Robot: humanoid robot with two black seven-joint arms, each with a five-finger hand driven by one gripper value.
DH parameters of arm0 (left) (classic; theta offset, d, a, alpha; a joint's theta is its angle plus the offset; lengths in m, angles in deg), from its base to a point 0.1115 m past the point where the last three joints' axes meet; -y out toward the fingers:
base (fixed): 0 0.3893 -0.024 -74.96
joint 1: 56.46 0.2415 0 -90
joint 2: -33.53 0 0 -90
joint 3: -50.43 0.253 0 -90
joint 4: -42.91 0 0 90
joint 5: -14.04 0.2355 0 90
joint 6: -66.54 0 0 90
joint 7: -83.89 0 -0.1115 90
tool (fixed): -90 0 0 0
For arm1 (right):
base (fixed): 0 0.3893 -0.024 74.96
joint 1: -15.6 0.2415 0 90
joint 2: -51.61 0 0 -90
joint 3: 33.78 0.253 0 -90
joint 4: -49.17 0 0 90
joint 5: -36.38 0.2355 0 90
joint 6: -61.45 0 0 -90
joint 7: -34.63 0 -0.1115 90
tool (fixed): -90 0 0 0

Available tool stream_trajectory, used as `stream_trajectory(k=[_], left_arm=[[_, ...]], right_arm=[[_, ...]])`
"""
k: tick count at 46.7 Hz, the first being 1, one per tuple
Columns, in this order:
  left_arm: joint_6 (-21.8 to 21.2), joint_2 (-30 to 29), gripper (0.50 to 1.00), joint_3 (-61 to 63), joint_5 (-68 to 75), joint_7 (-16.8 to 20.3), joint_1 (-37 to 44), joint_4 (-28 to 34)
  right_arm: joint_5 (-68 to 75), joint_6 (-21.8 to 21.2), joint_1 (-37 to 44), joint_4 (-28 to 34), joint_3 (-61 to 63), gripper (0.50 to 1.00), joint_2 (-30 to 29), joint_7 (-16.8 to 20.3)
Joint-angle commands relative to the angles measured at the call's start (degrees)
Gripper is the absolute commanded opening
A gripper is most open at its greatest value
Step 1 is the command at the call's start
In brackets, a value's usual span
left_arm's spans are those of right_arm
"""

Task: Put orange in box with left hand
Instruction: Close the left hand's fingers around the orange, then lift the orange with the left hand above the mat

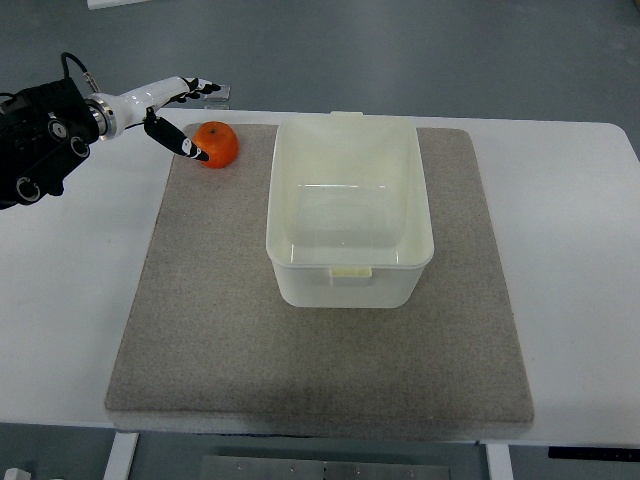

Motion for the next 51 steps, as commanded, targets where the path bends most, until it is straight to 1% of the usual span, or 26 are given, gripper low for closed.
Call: stream_trajectory(k=[1,5,7,11,18,21,23,25,28,32,34,42,46,49,50,51], left_arm=[[-3.42,3.17,0.99,4.77,0.02,-0.01,-0.45,3.9],[-5.27,6.42,0.988,7.41,0.02,-0.01,-0.89,8.82],[-5.71,7.21,0.988,7.76,0.02,-0.09,-0.89,10.06],[-5.71,7.48,0.988,7.76,-0.06,-0.09,-0.89,10.59],[-5.71,7.74,0.973,7.76,0.02,-0.01,-1.07,10.76],[-5.62,7.92,0.941,7.77,0.02,-0.09,-1.07,10.76],[-5.62,8.01,0.932,7.85,0.02,-0.09,-1.07,10.76],[-5.62,8.1,0.898,7.85,0.02,-0.09,-0.98,10.76],[-5.62,8.45,0.868,7.94,0.2,-0.09,-0.98,10.76],[-5.62,8.54,0.849,8.99,0.2,-0.09,-0.98,10.76],[-5.62,8.54,0.829,9.7,0.11,-0.09,-0.98,10.76],[-5.53,8.8,0.825,10.23,-0.33,-0.09,-0.98,10.85],[-5.53,8.89,0.812,10.23,-0.33,-0.09,-0.98,11.12],[-5.53,8.89,0.771,10.23,-0.33,-0.09,-0.98,11.2],[-5.53,8.89,0.746,10.23,-0.33,-0.09,-0.98,11.2],[-5.36,8.8,0.71,10.23,-0.33,-0.09,-0.98,11.12]], right_arm=[[0.0,0.0,-0.01,0.0,0.0,0.932,0.0,-0.01],[0.0,0.0,-0.01,0.0,0.0,0.932,0.0,-0.01],[0.0,0.0,0.08,0.0,0.0,0.932,0.0,-0.01],[0.0,0.0,-0.01,0.0,0.0,0.932,0.0,-0.01],[0.0,0.0,-0.01,0.0,0.0,0.932,0.0,-0.01],[0.0,0.0,-0.01,0.0,0.0,0.932,0.0,-0.01],[0.0,0.0,-0.01,0.0,0.0,0.932,0.0,-0.01],[0.0,0.0,-0.01,0.0,0.0,0.932,0.0,-0.01],[0.0,0.0,0.08,0.0,0.0,0.932,0.0,-0.01],[0.0,0.0,-0.01,0.0,0.0,0.932,0.0,-0.01],[0.0,0.0,-0.01,0.0,0.0,0.932,0.0,-0.01],[0.0,0.0,-0.01,0.0,0.0,0.932,0.0,-0.01],[0.0,0.0,-0.01,0.0,0.0,0.932,0.0,-0.01],[0.0,0.0,-0.01,0.0,0.0,0.932,0.0,-0.01],[0.0,0.0,-0.01,0.0,0.0,0.932,0.0,-0.01],[0.0,0.0,-0.01,0.0,0.0,0.932,0.0,-0.01]])
